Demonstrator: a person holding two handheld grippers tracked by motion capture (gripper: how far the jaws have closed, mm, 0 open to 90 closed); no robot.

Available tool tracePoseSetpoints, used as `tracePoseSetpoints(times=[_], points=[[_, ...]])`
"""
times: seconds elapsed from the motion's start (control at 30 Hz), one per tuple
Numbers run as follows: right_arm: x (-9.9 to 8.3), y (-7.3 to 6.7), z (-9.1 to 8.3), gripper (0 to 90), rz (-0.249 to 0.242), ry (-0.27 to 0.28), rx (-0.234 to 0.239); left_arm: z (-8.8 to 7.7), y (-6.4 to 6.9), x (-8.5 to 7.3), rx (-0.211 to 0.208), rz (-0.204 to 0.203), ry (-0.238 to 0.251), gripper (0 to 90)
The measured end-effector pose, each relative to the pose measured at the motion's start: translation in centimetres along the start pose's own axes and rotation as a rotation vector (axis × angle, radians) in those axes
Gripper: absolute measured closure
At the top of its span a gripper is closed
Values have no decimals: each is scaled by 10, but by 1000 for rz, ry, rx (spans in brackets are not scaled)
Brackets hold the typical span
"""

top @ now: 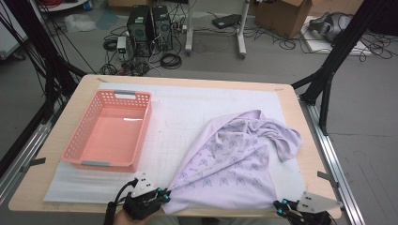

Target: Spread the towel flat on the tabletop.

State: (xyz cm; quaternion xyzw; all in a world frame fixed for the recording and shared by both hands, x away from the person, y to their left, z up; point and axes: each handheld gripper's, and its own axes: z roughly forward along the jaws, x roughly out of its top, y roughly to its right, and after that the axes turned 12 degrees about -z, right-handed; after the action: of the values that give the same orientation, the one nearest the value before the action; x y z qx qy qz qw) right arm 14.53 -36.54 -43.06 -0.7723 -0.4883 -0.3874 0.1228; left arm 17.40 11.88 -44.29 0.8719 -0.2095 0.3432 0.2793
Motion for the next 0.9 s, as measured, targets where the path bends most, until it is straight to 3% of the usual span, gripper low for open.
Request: tracePoseSetpoints(times=[0.1,0.17,0.2,0.23,0.27,0.37,0.5,0.57,0.67,0.8,0.87,0.9], points=[[-12,-5,-13,875,8,0,28,-5,6,-5,-35,17,5,829],[-14,-7,-15,852,17,2,31,-4,8,-1,-40,24,38,698],[-13,-6,-15,796,29,21,24,-4,8,2,-40,21,60,610],[-11,-4,-15,675,57,52,15,-4,7,6,-40,16,80,549],[-8,-1,-13,609,97,79,4,-3,7,9,-39,6,99,520],[2,13,-3,537,169,98,-93,-4,7,20,-4,10,130,494],[15,35,24,488,255,46,-215,-3,4,30,-1,4,174,479],[20,44,40,454,307,19,-238,3,1,33,8,-5,176,468],[23,53,59,462,359,2,-266,20,0,33,34,-21,139,460],[27,47,72,567,295,-38,-281,42,0,37,48,-29,100,455],[29,46,71,620,300,-44,-262,53,1,37,58,-51,57,494],[29,46,71,639,308,-44,-263,58,4,35,74,-24,50,536]])
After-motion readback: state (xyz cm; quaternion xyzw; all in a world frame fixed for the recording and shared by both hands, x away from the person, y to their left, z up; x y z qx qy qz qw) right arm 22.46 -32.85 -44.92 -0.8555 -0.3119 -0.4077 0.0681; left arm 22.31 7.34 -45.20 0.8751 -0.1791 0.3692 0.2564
